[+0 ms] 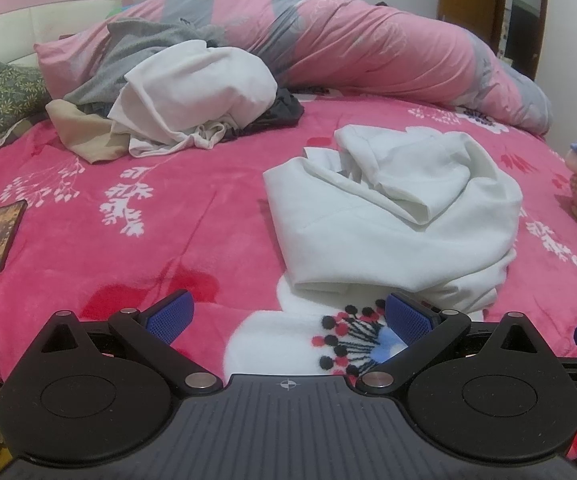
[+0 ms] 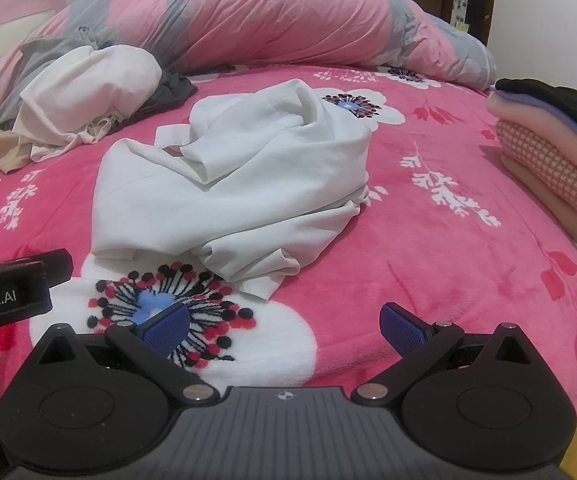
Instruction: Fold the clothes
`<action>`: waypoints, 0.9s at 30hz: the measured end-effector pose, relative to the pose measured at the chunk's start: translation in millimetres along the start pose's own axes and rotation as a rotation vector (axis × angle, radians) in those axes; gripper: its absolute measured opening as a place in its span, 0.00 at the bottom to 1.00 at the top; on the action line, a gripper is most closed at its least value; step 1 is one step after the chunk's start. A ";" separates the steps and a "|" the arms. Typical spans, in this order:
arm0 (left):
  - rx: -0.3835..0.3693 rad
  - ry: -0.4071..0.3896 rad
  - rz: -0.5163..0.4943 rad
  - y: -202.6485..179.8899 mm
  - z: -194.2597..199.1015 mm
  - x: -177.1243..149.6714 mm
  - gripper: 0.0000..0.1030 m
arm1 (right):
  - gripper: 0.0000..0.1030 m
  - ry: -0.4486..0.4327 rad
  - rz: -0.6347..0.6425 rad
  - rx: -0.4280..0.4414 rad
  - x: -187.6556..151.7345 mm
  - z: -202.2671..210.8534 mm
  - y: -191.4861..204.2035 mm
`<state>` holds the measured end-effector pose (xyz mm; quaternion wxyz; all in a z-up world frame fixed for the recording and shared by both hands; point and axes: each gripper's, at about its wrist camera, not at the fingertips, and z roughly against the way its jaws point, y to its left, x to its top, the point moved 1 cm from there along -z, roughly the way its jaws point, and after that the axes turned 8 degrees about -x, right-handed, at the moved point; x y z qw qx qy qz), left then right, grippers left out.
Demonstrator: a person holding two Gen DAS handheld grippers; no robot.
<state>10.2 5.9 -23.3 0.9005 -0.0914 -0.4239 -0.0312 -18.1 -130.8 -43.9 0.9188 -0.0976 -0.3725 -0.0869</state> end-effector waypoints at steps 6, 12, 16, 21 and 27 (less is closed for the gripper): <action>-0.001 0.003 -0.001 -0.1 -0.4 -0.4 1.00 | 1.00 0.001 0.001 0.001 -0.6 0.3 0.6; 0.000 0.006 0.001 -0.2 -1.5 -1.4 1.00 | 1.00 0.004 -0.001 0.002 -1.3 -0.4 0.7; 0.001 0.010 0.002 -0.1 -2.2 -2.7 1.00 | 1.00 0.007 -0.004 0.006 -2.5 -1.2 -0.2; 0.004 0.013 0.009 0.7 -4.7 -4.1 1.00 | 1.00 0.011 -0.013 0.016 -4.2 -2.7 -2.7; -0.043 0.014 0.075 6.7 -13.7 -7.6 1.00 | 1.00 0.028 -0.045 0.042 -9.1 -17.2 -16.4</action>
